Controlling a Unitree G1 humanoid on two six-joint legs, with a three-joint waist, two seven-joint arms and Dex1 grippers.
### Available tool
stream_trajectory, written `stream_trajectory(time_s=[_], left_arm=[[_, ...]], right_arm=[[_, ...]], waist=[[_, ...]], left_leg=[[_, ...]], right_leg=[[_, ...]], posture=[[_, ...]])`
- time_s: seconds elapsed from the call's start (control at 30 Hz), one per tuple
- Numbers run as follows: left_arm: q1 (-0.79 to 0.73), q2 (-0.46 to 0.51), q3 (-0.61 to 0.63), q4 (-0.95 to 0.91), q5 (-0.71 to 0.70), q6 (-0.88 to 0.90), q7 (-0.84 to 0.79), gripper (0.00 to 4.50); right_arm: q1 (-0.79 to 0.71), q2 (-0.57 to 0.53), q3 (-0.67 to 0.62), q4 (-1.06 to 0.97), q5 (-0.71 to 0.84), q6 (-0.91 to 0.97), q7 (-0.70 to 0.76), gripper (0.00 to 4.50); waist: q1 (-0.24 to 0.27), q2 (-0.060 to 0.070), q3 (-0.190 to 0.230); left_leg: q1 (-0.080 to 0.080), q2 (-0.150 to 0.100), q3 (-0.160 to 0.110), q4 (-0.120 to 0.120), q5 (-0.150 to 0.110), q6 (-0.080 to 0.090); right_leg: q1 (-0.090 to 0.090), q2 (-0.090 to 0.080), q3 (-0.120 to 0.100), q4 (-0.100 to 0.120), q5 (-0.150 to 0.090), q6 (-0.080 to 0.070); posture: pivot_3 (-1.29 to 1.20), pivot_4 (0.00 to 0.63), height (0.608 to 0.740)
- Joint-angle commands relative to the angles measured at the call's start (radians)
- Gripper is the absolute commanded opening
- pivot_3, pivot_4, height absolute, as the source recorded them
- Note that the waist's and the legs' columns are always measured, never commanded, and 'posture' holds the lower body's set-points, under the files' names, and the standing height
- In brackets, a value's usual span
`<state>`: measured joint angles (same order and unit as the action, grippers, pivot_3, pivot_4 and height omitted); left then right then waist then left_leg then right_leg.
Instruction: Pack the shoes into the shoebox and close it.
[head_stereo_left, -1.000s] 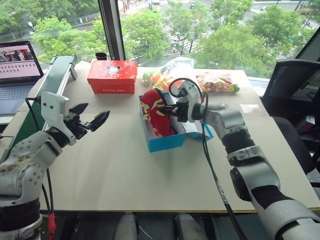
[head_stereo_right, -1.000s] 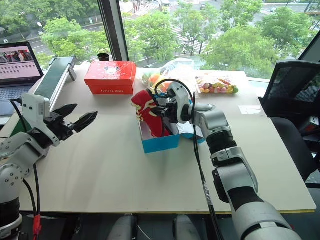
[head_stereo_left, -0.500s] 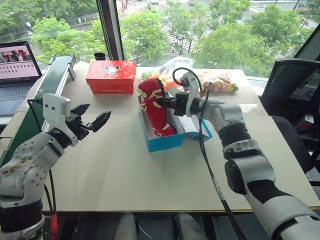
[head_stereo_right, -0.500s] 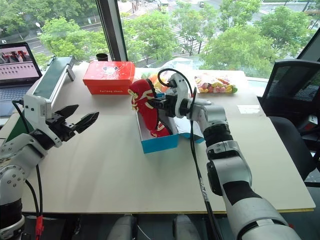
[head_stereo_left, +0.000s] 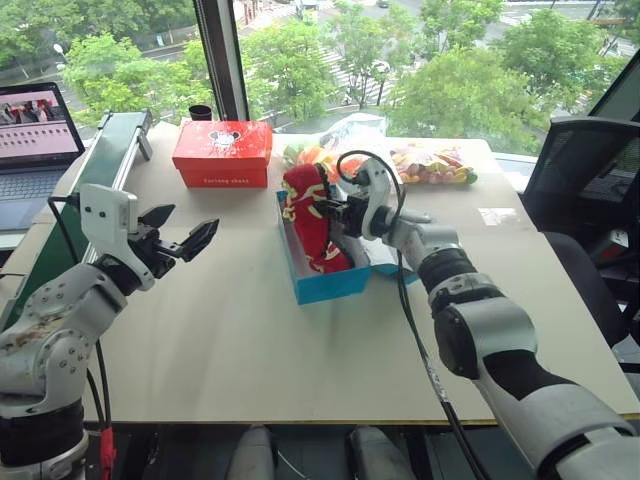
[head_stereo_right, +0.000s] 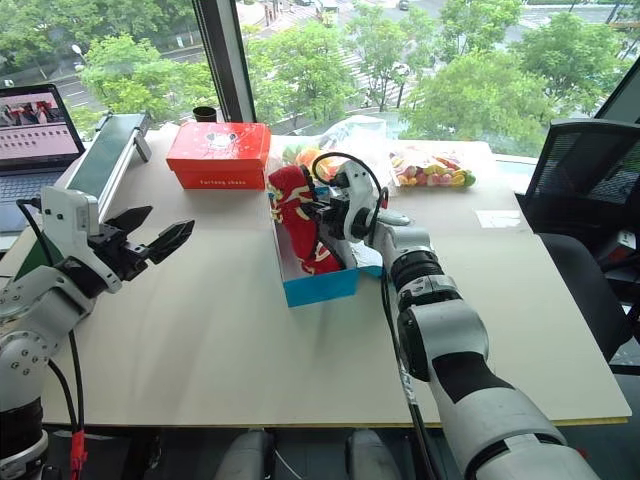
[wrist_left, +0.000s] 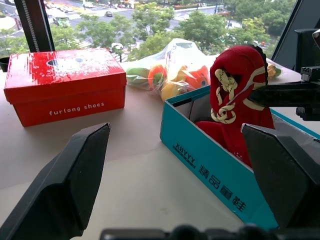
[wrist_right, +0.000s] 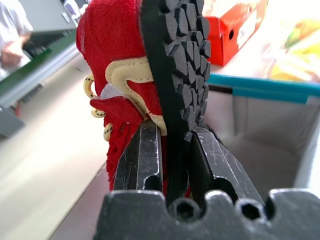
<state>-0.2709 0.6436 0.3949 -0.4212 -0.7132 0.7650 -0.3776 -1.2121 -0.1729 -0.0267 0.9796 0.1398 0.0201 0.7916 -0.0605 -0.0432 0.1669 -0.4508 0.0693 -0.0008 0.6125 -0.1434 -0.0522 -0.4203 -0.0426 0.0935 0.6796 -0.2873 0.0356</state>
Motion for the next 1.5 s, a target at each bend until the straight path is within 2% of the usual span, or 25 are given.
stream_trajectory(time_s=[0.03, 0.13, 0.53, 0.87, 1.17, 1.37, 1.5], left_arm=[[-0.013, 0.008, 0.003, -0.034, -0.006, -0.015, -0.009, 4.50], [-0.018, 0.007, -0.003, -0.029, -0.002, -0.017, -0.011, 4.50], [-0.018, 0.005, -0.012, -0.029, -0.002, -0.015, -0.018, 4.50], [-0.007, 0.001, -0.011, -0.041, -0.005, -0.014, -0.015, 4.50], [0.027, -0.008, -0.002, -0.067, -0.014, -0.010, -0.003, 4.50], [0.033, -0.016, -0.003, -0.072, -0.012, -0.012, 0.003, 4.50], [0.030, -0.018, -0.004, -0.073, -0.012, -0.014, 0.006, 4.50]], right_arm=[[-0.044, -0.018, -0.051, -0.133, 0.081, 0.159, 0.024, 0.43], [-0.038, -0.024, -0.045, -0.173, 0.097, 0.279, 0.036, 0.43], [0.025, -0.033, -0.028, -0.131, 0.093, 0.508, 0.025, 0.43], [0.033, -0.015, 0.011, -0.055, 0.064, 0.562, 0.042, 0.43], [-0.001, -0.022, 0.002, -0.162, 0.111, 0.682, 0.091, 0.43], [0.018, -0.009, 0.048, -0.195, 0.079, 0.674, 0.113, 0.43], [0.033, 0.002, 0.059, -0.115, 0.063, 0.649, 0.114, 0.43]], waist=[[0.000, 0.000, 0.000], [0.001, 0.000, 0.000], [0.000, 0.000, 0.000], [-0.002, 0.000, 0.000], [-0.003, 0.000, 0.000], [-0.003, 0.000, 0.000], [-0.004, 0.000, 0.000]], left_leg=[[0.000, 0.000, 0.000, 0.000, 0.000, 0.000], [0.000, 0.000, 0.000, 0.000, 0.000, 0.000], [0.000, 0.000, 0.000, 0.000, 0.000, 0.000], [0.000, 0.000, 0.000, 0.000, 0.000, 0.000], [0.000, 0.000, 0.000, 0.000, 0.000, 0.000], [0.000, 0.000, 0.000, 0.000, 0.000, 0.000], [0.000, 0.000, 0.000, 0.000, 0.000, 0.000]], right_leg=[[0.000, 0.000, 0.000, 0.000, 0.000, 0.000], [0.000, 0.000, 0.000, 0.000, 0.000, 0.000], [0.000, 0.000, 0.000, 0.000, 0.000, 0.000], [0.000, 0.000, 0.000, 0.000, 0.000, 0.000], [0.000, 0.000, 0.000, 0.000, 0.000, 0.000], [0.000, 0.000, 0.000, 0.000, 0.000, 0.000], [0.000, 0.000, 0.000, 0.000, 0.000, 0.000]], posture=[[0.00, 0.150, 0.739], [0.00, 0.150, 0.739], [0.00, 0.150, 0.739], [0.00, 0.150, 0.739], [0.00, 0.150, 0.739], [0.00, 0.150, 0.739], [0.00, 0.150, 0.739]])
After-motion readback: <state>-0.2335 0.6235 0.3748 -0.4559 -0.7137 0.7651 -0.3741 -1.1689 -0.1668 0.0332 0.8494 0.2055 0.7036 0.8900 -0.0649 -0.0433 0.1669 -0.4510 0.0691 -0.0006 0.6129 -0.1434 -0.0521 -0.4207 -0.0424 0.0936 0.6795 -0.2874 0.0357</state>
